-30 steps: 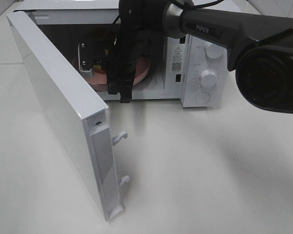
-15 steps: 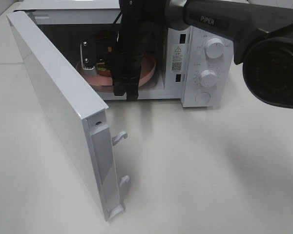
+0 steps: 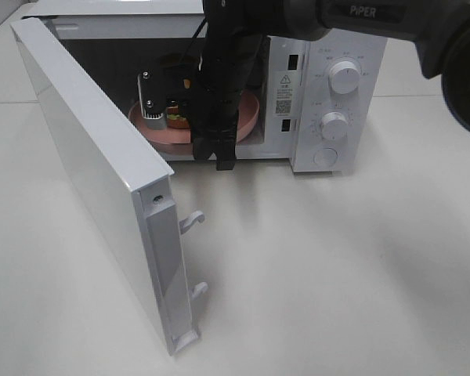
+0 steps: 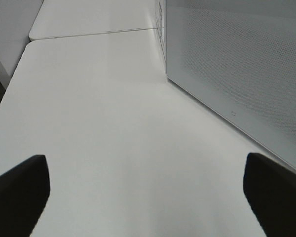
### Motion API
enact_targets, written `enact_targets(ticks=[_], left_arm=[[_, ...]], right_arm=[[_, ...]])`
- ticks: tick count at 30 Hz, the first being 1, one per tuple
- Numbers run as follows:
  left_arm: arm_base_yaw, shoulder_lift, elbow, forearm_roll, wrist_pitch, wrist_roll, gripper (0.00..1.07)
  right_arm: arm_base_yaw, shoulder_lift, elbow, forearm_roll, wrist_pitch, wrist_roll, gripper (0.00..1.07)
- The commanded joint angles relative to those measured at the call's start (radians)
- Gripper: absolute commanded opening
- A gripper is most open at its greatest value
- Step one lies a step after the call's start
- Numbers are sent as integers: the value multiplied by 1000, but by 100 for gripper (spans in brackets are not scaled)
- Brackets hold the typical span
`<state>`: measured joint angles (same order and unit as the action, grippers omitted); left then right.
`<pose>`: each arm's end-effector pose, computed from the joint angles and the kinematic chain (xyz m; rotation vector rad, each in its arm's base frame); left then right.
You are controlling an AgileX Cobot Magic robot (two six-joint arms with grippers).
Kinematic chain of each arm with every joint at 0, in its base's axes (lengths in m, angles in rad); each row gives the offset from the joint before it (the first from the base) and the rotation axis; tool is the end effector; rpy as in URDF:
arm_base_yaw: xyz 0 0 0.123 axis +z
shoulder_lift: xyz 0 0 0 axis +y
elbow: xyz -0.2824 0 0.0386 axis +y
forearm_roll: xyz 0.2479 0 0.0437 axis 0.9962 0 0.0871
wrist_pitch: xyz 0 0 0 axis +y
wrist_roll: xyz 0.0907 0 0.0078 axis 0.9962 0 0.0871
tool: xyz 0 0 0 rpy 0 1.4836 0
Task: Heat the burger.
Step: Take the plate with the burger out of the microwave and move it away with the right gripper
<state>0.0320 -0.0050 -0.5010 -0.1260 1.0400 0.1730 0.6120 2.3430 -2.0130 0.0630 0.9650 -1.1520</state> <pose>-0.0049 -0.0100 0.2796 0.1464 2.0060 -0.0195 0.4111 0.2943 0.1744 -2.1196 1.7925 -0.0578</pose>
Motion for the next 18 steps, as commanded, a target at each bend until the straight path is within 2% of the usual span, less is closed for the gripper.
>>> enact_targets(ticks=[1,2,4,5,8,10,18], left_arm=[[2,-18,3,-2,-5,-4,101],[2,-18,3,-2,-5,-4,101],[2,-18,3,-2,-5,-4,101],[2,-18,3,-2,-5,-4,101],[2,-18,3,-2,-5,-4,101],[2,-18,3,-2,-5,-4,101],[2,-18,3,-2,-5,-4,101]], right_arm=[[6,-78,95,-4,-45,-12,0],[6,-108,140,-6,-64,-12,0],[6,-127,167,-7,-76,-15,0],[8,-163,219,-15,-104,-27,0],[8,-181,245,-19,-121,-35,0],[8,-238,332,-20,-194,-57,0],[8,-332,487,-20,-384,-83,0]])
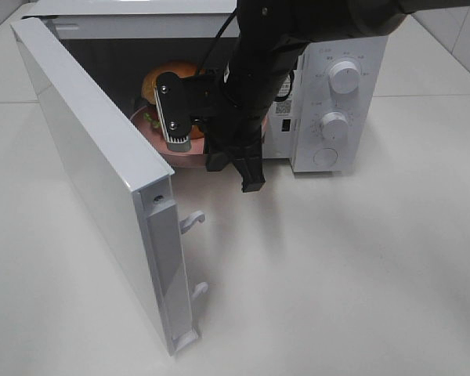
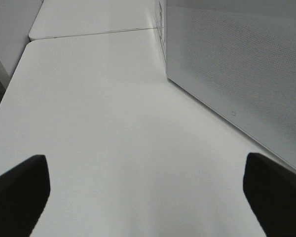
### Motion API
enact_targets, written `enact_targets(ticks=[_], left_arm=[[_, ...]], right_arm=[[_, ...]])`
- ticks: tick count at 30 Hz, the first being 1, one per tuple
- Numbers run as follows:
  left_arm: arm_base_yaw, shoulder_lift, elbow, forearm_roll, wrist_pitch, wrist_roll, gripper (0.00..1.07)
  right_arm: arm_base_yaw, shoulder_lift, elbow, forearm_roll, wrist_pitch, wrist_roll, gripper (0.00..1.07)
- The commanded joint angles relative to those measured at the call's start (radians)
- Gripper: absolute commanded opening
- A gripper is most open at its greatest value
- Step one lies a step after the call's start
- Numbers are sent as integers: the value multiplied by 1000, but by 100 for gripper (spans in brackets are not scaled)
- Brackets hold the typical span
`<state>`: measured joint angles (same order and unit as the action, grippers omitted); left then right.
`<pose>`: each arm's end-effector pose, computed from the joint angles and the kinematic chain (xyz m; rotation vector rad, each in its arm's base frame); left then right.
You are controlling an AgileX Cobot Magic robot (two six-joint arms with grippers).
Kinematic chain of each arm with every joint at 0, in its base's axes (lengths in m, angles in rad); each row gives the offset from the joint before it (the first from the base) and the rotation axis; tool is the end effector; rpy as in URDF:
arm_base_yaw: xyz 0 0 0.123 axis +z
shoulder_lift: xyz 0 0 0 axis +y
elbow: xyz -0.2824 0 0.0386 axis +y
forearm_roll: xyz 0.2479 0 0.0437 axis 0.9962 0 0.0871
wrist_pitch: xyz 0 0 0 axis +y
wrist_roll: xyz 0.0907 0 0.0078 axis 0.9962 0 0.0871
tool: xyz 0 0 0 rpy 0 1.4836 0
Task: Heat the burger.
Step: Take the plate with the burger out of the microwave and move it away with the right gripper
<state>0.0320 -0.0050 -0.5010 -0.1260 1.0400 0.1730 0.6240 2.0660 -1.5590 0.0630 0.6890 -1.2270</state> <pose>-0.0049 -0.0100 0.2796 0.1464 2.0060 -0.0195 0.3603 0.2639 0.1895 -2.1115 1.6554 -0.1214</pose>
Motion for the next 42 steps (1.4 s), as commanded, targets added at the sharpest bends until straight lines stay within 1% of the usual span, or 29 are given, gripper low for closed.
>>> enact_targets(ticks=[1,2,3,7,11,12,13,15,16,17,18,20,30,36,42], left_arm=[[2,-18,3,-2,-5,-4,101],[2,-18,3,-2,-5,-4,101],[2,-18,3,-2,-5,-4,101],[2,-18,3,-2,-5,-4,101],[2,-18,3,-2,-5,-4,101],[2,-18,3,-2,-5,-4,101],[2,-18,3,-2,-5,-4,101],[2,-18,3,-2,-5,-4,101],[2,-18,3,-2,-5,-4,101],[2,-18,3,-2,-5,-4,101],[2,-18,3,-2,-5,-4,101],[2,-18,3,-2,-5,-4,101],[2,-18,3,-2,-5,-4,101],[2,-18,3,-2,-5,-4,101],[2,-19,3,-2,-5,-3,101]], right_arm=[[-4,-55,33,-20,-108,-8,0],[-4,-76,64,-20,-148,-20,0],[-4,-76,64,-20,-148,-20,0],[-4,-125,127,-20,-203,-45,0],[-4,-152,161,-19,-227,-45,0],[-4,-171,190,-19,-240,-53,0],[-4,-171,190,-19,-240,-53,0],[-4,-201,236,-17,-250,-75,0],[-4,-201,236,-17,-250,-75,0],[-4,-217,263,-17,-259,-89,0],[-4,-217,263,-17,-259,-89,0],[-4,-237,300,-17,-263,-91,0],[-4,-310,371,-17,-267,-87,0],[0,-333,391,-20,-264,-85,0],[8,-383,436,-40,-267,-85,0]])
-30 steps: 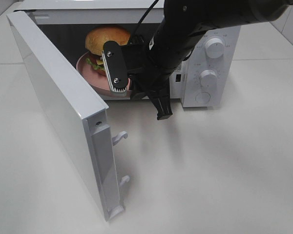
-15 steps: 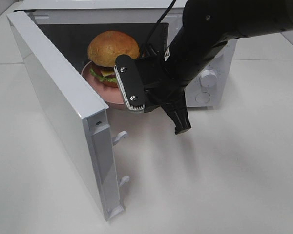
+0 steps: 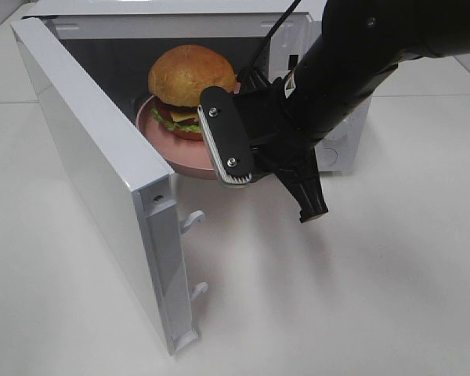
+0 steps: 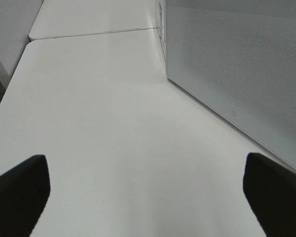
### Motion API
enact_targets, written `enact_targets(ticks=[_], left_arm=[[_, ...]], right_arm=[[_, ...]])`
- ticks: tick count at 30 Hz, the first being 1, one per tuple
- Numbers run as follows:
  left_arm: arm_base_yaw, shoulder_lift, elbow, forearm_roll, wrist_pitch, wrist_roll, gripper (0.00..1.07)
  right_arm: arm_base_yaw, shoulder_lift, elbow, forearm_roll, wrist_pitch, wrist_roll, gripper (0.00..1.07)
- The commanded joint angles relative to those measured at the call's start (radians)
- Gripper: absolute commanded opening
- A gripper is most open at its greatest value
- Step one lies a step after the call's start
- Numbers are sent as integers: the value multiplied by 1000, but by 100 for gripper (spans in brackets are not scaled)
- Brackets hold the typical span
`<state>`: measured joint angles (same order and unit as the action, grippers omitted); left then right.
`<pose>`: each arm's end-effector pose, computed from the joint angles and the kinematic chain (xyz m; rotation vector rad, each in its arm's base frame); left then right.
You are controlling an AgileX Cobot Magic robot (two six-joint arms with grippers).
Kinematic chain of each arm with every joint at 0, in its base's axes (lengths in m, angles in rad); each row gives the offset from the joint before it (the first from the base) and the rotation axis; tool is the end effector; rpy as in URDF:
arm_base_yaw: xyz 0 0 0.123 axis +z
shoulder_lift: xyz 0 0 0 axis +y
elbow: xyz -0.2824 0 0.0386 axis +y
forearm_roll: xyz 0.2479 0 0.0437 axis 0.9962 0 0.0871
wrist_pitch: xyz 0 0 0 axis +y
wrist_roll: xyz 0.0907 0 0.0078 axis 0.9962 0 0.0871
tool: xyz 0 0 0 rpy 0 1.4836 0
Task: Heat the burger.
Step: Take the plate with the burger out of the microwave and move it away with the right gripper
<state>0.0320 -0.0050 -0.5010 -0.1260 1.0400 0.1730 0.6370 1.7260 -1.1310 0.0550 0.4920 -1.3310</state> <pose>-0.0049 -0.0100 0.2796 0.1464 2.0060 -0.0195 0.2886 0.2164 0.2167 -2.1218 1.4742 -0.2090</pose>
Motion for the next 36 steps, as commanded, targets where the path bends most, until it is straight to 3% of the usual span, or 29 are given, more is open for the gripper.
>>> enact_targets(ticks=[1,31,36], left_arm=[[2,-19,3,-2,-5,-3,101],[2,-19,3,-2,-5,-3,101],[2,-19,3,-2,-5,-3,101]], right_arm=[[-5,-52,15,-35,-69,22,0],[-5,-412,338,-69,-90,72,0],[-5,-512,414,-120,-83,153,0]])
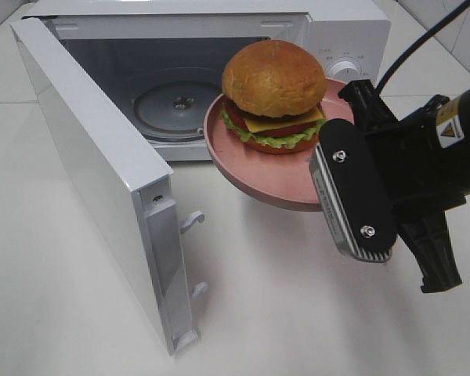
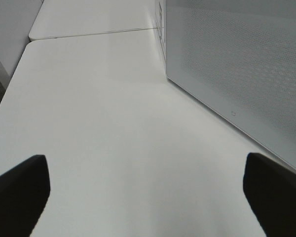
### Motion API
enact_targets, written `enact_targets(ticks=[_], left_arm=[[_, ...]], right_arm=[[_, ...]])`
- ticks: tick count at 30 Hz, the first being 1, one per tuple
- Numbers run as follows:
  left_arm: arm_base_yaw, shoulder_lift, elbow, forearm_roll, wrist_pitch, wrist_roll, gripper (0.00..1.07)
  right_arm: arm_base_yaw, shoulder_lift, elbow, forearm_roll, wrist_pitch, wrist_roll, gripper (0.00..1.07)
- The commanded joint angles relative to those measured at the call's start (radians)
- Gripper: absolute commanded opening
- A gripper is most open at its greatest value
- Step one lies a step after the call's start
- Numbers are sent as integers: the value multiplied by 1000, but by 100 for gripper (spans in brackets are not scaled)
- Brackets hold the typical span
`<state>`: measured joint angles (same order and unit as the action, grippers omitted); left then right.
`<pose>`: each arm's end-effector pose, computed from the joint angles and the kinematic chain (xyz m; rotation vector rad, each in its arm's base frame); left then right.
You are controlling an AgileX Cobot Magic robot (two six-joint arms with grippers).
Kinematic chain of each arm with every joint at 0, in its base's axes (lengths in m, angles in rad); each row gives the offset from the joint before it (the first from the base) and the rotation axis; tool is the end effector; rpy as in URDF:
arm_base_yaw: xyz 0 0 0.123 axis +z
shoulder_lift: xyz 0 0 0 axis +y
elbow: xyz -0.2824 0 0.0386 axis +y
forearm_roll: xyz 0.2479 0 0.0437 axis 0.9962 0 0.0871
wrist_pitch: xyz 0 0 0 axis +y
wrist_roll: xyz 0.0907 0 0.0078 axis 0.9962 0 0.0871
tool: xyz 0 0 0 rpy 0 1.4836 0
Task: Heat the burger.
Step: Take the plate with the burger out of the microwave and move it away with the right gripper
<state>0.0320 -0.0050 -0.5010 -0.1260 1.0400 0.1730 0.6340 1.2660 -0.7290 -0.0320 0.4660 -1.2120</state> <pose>-0.0049 -0.0100 0.2796 0.1464 2.0060 -0.0195 0.1964 0.1428 0.2424 -2.0169 1.4890 -0.2717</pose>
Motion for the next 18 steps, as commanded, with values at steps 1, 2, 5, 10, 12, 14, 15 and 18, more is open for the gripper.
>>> enact_targets(ticks=[1,2,5,10,12,14,15,18], left_arm=[[2,-19,3,-2,-5,-3,101],[2,-19,3,-2,-5,-3,101],[2,-19,3,-2,-5,-3,101],[2,-19,3,-2,-5,-3,101],[2,-19,3,-2,-5,-3,101],[2,-19,3,-2,-5,-3,101],[2,-19,3,-2,-5,-3,101],[2,-19,3,-2,-5,-3,101]], right_arm=[[-2,-52,12,-33,-57,34,0],[-2,-83,31,-43,-53,52,0],[-2,-127,59,-68,-46,79,0],[-2,-205,106,-109,-17,149,0],[-4,-217,113,-117,-9,170,0],[-5,-244,123,-139,7,216,0],[-5,-269,130,-167,26,253,0],[-5,-305,142,-210,51,304,0]])
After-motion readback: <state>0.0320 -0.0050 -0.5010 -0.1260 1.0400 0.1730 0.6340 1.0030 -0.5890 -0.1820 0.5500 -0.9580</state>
